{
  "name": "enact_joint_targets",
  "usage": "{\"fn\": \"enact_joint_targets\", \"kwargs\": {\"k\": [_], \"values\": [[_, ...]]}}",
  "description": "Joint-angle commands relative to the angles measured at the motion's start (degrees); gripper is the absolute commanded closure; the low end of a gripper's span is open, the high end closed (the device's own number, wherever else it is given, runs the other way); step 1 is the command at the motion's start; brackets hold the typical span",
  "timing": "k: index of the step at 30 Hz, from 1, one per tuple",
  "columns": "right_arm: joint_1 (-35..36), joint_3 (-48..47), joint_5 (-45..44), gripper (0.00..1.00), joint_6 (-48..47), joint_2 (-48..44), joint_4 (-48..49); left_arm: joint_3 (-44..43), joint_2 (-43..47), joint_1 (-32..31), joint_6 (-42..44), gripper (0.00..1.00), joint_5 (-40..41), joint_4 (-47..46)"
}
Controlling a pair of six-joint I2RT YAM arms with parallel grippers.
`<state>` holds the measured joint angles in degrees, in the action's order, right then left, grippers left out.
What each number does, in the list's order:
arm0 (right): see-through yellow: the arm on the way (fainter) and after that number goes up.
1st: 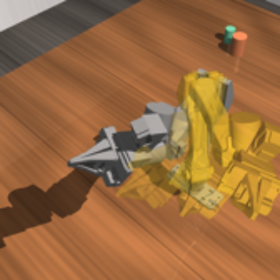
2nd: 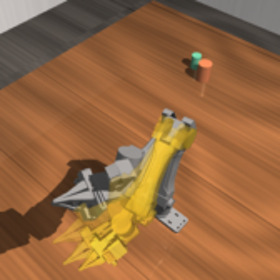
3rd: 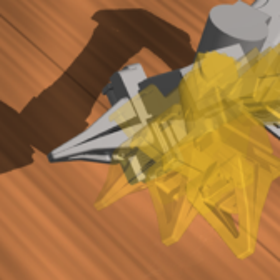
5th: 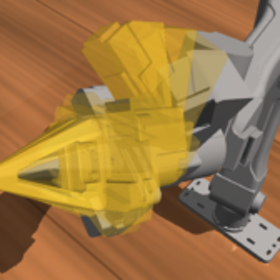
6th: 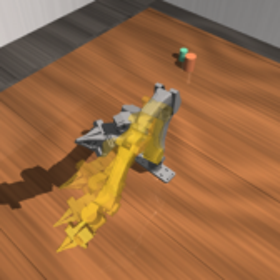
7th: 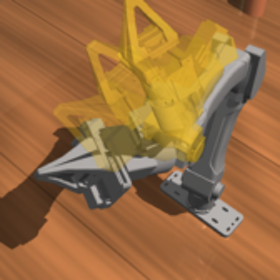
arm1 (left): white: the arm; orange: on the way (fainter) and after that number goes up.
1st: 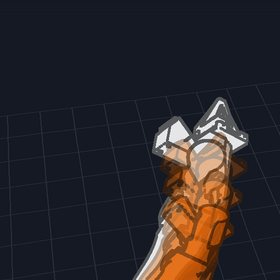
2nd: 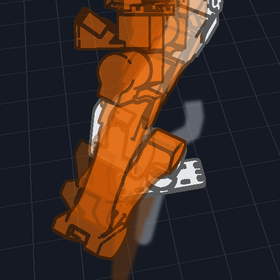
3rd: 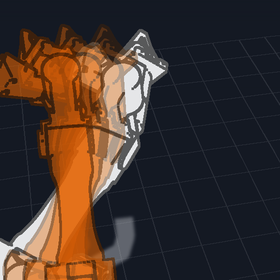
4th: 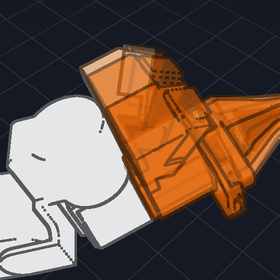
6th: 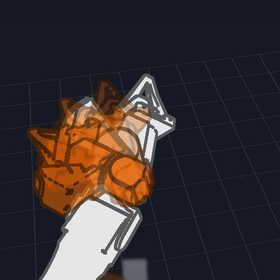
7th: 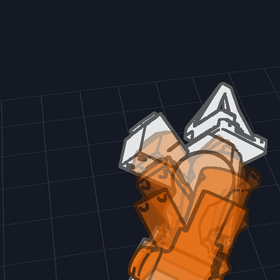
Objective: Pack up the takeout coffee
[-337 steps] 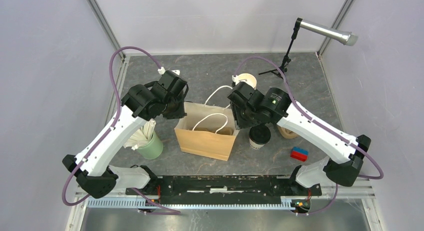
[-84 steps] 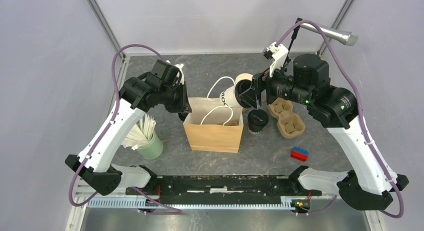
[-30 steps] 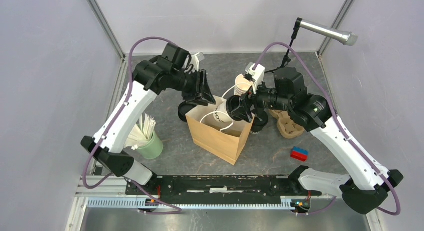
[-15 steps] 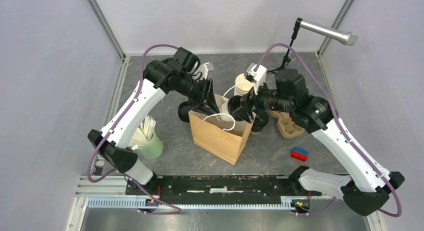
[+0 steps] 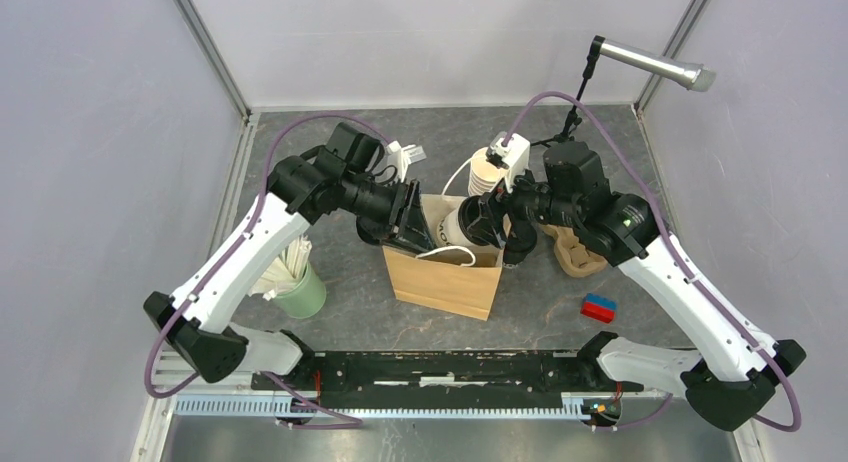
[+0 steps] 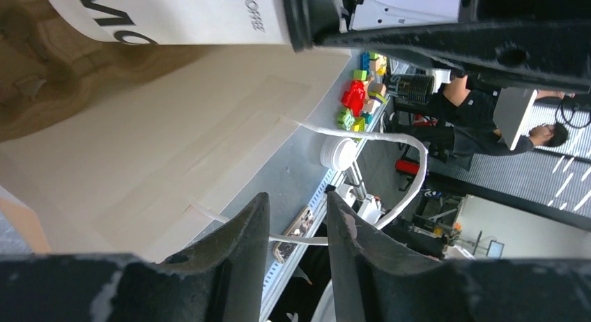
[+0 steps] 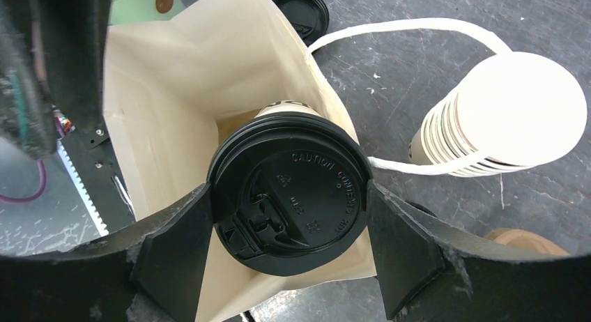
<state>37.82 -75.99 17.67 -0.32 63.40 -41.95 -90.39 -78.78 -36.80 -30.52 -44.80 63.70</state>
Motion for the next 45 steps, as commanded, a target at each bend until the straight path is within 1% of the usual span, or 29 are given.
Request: {"fn": "enact_joint_targets", "kwargs": {"k": [1, 4, 8, 12, 19, 26, 29, 33, 35, 41, 42, 45], "values": [[0.1, 0.7, -3.1, 0.28, -0.3, 0.2, 0.6, 4.3, 5.6, -0.7, -0.3, 0.55, -5.0, -10.8], [0.1, 1.3, -4.3, 0.28, 0.2, 0.3, 0.8, 7.7, 8.1, -1.0, -1.8, 0.52, -6.5, -15.7], [0.1, 2.2, -5.4, 0.28, 2.1, 0.3, 1.2, 10.3, 9.7, -2.0, 0.1, 0.52, -6.4, -16.4], [0.1, 2.3, -6.2, 0.29, 2.6, 0.3, 0.9, 12.1, 10.8, -4.6, 4.4, 0.52, -1.2, -13.0], [0.1, 1.7, -6.8, 0.29, 3.0, 0.8, 0.4, 14.6, 10.9, -11.2, 7.1, 0.55, 8.7, -12.3], [0.7, -0.5, 0.3, 0.29, 1.7, 0.8, 3.4, 13.3, 11.1, -12.0, 8.9, 0.56, 13.9, -11.5], [2.9, -3.1, 2.2, 0.29, -0.9, 2.1, 3.1, 12.5, 11.3, -12.0, 9.1, 0.55, 14.8, -11.5], [9.7, -8.3, -3.2, 0.28, -4.6, 6.9, -1.1, 10.9, 11.5, -12.0, 9.7, 0.55, 15.6, -11.5], [11.5, -9.6, -5.5, 0.28, -5.4, 8.6, -1.8, 10.3, 11.5, -12.0, 9.7, 0.55, 15.6, -11.5], [11.9, -5.1, -7.6, 0.28, -6.3, 7.9, 4.2, 11.0, 12.0, -12.0, 9.6, 0.55, 15.5, -11.5], [12.0, -3.6, -7.7, 0.28, -6.6, 7.6, 5.3, 11.2, 12.2, -12.0, 9.7, 0.51, 15.8, -11.5], [11.9, -0.6, -7.9, 0.28, -6.4, 6.9, 7.8, 13.2, 14.0, -12.0, 9.5, 0.5, 18.6, -12.2]]}}
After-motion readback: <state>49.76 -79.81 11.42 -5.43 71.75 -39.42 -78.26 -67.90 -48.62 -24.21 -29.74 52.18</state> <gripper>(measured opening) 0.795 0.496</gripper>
